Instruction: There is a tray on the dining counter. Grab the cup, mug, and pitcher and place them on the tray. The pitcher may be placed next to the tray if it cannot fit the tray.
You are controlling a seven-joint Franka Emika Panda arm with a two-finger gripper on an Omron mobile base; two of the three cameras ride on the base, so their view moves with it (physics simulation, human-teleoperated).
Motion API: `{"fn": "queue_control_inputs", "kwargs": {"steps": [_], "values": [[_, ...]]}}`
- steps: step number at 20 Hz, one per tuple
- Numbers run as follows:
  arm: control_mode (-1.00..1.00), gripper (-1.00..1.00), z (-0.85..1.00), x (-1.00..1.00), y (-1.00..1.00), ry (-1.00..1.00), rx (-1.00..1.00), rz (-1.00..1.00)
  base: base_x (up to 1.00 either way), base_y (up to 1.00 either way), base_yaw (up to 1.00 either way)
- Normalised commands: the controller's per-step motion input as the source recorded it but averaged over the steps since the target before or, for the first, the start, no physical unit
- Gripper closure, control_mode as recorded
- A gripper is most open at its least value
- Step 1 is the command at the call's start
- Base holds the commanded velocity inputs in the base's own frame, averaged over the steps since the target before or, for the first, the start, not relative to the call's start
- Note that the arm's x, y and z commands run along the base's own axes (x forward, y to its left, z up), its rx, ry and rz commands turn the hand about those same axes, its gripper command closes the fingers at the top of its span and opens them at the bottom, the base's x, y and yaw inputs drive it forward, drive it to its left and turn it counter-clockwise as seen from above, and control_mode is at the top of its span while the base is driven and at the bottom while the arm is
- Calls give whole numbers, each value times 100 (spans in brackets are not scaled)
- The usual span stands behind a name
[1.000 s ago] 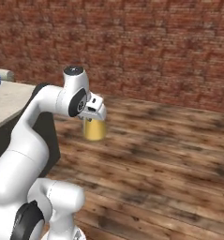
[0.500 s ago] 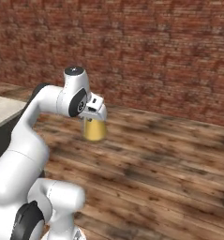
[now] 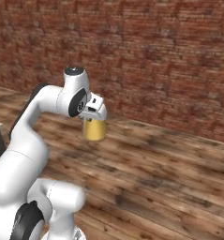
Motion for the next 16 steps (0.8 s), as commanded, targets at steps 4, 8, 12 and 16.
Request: {"fn": "queue_control_inputs", "kwargs": {"steps": [4, 8, 12, 16], "values": [[100, 100, 0, 0, 0, 0, 0, 0, 100, -41, 17], [100, 100, 0, 0, 0, 0, 0, 0, 100, -40, 20], [100, 100, 0, 0, 0, 0, 0, 0, 100, -45, 27], [100, 100, 0, 0, 0, 0, 0, 0, 95, -51, 39]]}}
